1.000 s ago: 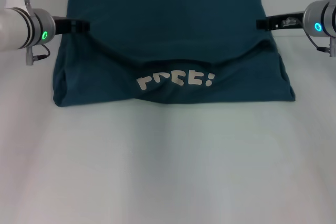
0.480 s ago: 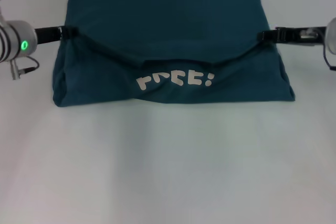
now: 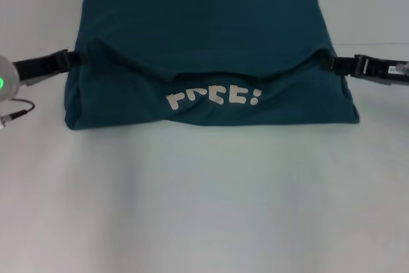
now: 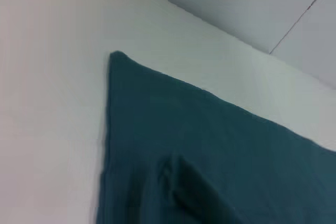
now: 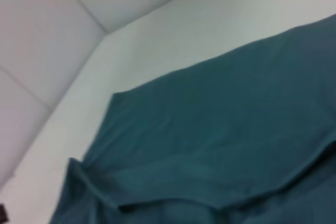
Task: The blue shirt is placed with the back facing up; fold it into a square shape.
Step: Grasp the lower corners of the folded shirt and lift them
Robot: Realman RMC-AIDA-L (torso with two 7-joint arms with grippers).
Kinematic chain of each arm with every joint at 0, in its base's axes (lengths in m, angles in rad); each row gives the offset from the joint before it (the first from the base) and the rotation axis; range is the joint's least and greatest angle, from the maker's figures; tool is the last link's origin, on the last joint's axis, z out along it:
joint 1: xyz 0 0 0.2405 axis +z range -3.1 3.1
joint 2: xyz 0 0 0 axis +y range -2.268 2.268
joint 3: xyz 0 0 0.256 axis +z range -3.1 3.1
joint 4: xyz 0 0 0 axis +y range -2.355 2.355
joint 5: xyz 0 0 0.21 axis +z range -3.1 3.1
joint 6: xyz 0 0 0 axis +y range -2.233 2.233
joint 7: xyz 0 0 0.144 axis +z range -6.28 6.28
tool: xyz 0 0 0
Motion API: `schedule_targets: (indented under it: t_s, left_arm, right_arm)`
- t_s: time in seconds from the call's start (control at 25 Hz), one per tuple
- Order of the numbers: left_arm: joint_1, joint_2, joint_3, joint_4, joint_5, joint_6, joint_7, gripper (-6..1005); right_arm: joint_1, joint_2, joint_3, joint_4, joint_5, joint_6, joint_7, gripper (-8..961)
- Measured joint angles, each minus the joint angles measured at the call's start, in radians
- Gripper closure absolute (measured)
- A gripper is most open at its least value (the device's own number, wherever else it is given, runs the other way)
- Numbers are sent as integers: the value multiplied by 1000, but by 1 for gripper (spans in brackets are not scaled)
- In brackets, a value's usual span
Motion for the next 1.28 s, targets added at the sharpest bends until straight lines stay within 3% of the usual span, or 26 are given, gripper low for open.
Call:
schedule_targets:
  t_s: [0.24,0.48,1.28]
  left_arm:
    - [76,-5,-86,4,-94,127,42,545]
    - [123,-11,-125,-31,-121,179,118,544]
    - [74,-11,-114,-158,-113,70,258,541]
  right_arm:
    - [-73,18,88,11,96,-122,-125,448]
    - [-105,23,104,42,115,-159,-192,447]
    - [-104,28,101,71,115,-166,-225,445]
